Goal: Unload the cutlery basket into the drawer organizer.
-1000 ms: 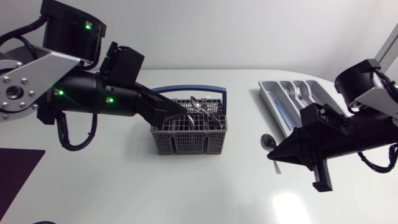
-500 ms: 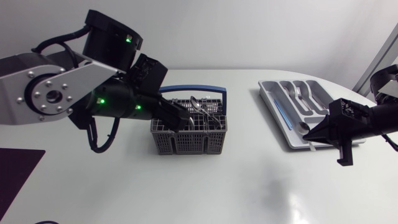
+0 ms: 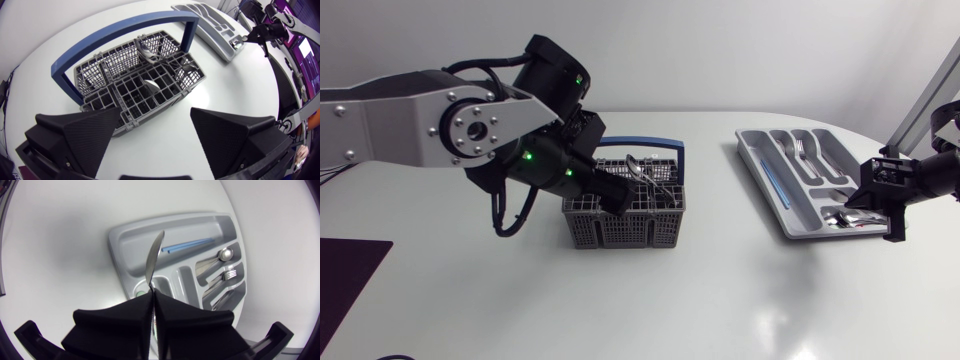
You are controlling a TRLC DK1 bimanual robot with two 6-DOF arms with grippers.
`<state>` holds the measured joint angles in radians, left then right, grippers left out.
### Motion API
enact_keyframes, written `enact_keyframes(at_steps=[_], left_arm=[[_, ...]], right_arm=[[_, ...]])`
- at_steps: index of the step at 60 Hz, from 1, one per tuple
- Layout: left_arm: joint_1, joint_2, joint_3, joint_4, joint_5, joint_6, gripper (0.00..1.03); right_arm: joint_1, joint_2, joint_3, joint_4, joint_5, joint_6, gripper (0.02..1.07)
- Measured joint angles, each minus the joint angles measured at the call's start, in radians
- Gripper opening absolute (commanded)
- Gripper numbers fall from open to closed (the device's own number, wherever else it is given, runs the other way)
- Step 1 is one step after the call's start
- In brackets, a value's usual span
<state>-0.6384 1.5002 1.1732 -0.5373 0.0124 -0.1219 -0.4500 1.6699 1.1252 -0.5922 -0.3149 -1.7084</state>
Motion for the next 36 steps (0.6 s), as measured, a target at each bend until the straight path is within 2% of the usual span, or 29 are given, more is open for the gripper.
enact_keyframes(at_steps=[11,26,36], left_arm=[[0.003,0.0,0.024,0.028,-0.004,-0.071,1.0],[-0.004,0.0,0.02,0.128,-0.032,-0.137,1.0],[-0.025,0.0,0.003,0.149,-0.048,-0.241,0.99]], right_arm=[[-0.023,0.087,0.051,0.031,0.082,-0.059,0.08],[-0.031,0.172,0.072,0.155,0.201,-0.113,0.1],[-0.031,0.21,0.072,0.172,0.261,-0.137,0.26]])
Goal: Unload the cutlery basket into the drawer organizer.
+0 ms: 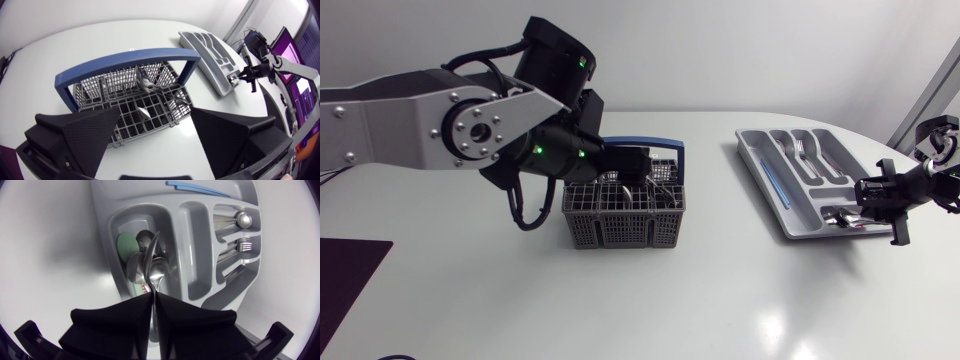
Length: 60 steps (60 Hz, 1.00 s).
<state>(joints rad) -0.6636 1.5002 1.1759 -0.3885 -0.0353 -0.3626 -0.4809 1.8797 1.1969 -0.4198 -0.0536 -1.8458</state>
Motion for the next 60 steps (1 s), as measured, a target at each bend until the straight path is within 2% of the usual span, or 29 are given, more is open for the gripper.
enact_keyframes(at_steps=[12,26,37,43,55,60], left_arm=[[0.0,-0.003,-0.045,0.009,0.0,-0.226,0.99],[0.003,-0.023,-0.078,0.013,0.033,-0.361,0.99],[0.019,-0.041,-0.082,0.011,0.045,-0.435,0.99],[0.02,-0.043,-0.082,-0.022,0.046,-0.476,0.99],[0.022,-0.044,-0.082,-0.072,0.046,-0.529,0.94],[0.027,-0.044,-0.082,-0.079,0.046,-0.536,0.94]], right_arm=[[0.0,0.0,-0.009,0.029,0.038,-0.011,0.57],[0.003,-0.072,-0.072,0.05,0.051,-0.01,0.77],[0.032,-0.205,-0.111,0.02,-0.01,0.057,0.81],[0.061,-0.282,-0.119,-0.02,-0.084,0.127,0.81],[0.148,-0.445,-0.172,-0.024,-0.152,0.328,0.81],[0.212,-0.528,-0.234,0.012,-0.16,0.426,0.81]])
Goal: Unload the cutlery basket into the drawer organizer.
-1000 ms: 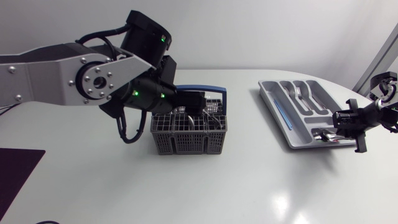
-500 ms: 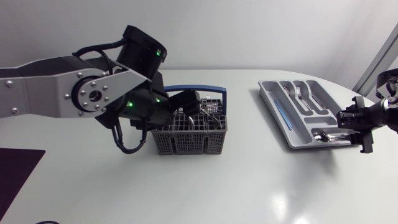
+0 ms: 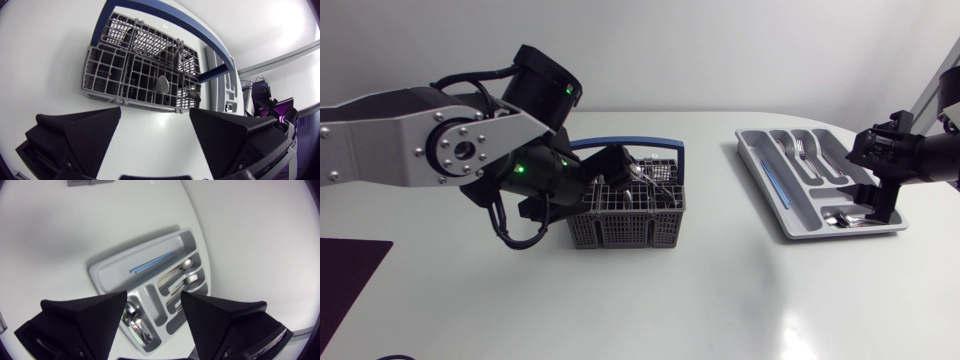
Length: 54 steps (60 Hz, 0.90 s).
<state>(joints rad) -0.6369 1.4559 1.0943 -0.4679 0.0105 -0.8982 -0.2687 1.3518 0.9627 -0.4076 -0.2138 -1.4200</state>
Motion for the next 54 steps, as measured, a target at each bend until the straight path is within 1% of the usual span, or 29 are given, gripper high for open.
enact_keyframes(at_steps=[6,13,18,25,35,39,41,43,50,54], left_arm=[[0.002,0.0,0.001,-0.003,0.0,-0.012,0.94],[0.008,0.004,0.017,-0.014,0.0,-0.023,0.94],[0.011,0.011,0.036,-0.032,0.0,-0.027,0.95],[0.013,0.026,0.064,-0.079,0.0,-0.045,0.95],[0.013,0.061,0.128,-0.144,-0.001,-0.065,0.95],[0.013,0.074,0.152,-0.162,-0.001,-0.071,0.95],[0.013,0.083,0.167,-0.171,-0.001,-0.072,0.95],[0.013,0.092,0.181,-0.174,-0.001,-0.072,0.95],[0.013,0.12,0.218,-0.19,-0.002,-0.075,0.94],[0.013,0.143,0.236,-0.199,-0.005,-0.079,0.94]], right_arm=[[0.091,-0.097,-0.077,0.068,0.001,0.121,0.8],[0.188,-0.181,-0.121,0.076,0.01,0.254,0.8],[0.26,-0.228,-0.138,0.09,0.037,0.34,0.8],[0.394,-0.299,-0.187,0.128,0.132,0.46,0.8],[0.59,-0.34,-0.228,0.152,0.248,0.584,0.8],[0.639,-0.349,-0.235,0.155,0.277,0.615,0.79],[0.66,-0.351,-0.238,0.157,0.294,0.632,0.75],[0.681,-0.351,-0.24,0.158,0.307,0.648,0.74],[0.732,-0.351,-0.245,0.158,0.34,0.694,0.74],[0.751,-0.351,-0.245,0.158,0.343,0.722,0.74]])
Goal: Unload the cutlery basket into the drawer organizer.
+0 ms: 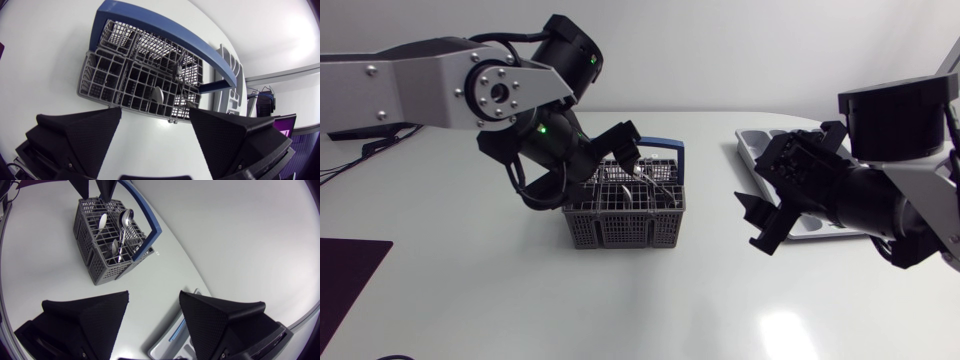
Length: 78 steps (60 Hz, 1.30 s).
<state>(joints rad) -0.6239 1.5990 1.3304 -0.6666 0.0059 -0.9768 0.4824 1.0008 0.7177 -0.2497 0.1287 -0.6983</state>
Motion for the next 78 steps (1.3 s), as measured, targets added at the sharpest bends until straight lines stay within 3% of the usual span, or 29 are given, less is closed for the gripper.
enact_keyframes(at_steps=[6,10,18,26,36,47,53,62,67,78], left_arm=[[-0.003,0.034,0.022,-0.017,-0.004,-0.005,0.91],[-0.011,0.055,0.039,-0.029,-0.008,-0.013,0.87],[-0.024,0.09,0.07,-0.037,-0.016,-0.018,0.81],[-0.024,0.111,0.093,-0.046,-0.019,-0.019,0.76],[-0.024,0.138,0.113,-0.059,-0.042,-0.019,0.6],[-0.024,0.164,0.117,-0.062,-0.049,-0.019,0.59],[-0.024,0.174,0.122,-0.062,-0.054,-0.019,0.47],[-0.024,0.181,0.139,-0.061,-0.067,-0.019,0.46],[-0.024,0.185,0.15,-0.061,-0.068,-0.019,0.38],[-0.024,0.196,0.156,-0.061,-0.068,-0.019,0.38]], right_arm=[[0.026,0.008,0.0,0.0,0.003,0.038,0.75],[0.043,0.024,0.0,0.0,0.004,0.063,0.85],[0.064,0.056,0.0,0.0,0.005,0.097,0.94],[0.084,0.081,0.0,0.0,0.007,0.123,0.94],[0.095,0.098,-0.005,0.016,0.007,0.14,0.94],[0.115,0.124,-0.018,0.023,0.007,0.153,0.94],[0.127,0.134,-0.02,0.026,0.008,0.156,0.93],[0.14,0.139,-0.031,0.031,0.011,0.168,0.93],[0.142,0.142,-0.032,0.031,0.014,0.172,0.93],[0.145,0.154,-0.032,0.034,0.015,0.175,0.93]])
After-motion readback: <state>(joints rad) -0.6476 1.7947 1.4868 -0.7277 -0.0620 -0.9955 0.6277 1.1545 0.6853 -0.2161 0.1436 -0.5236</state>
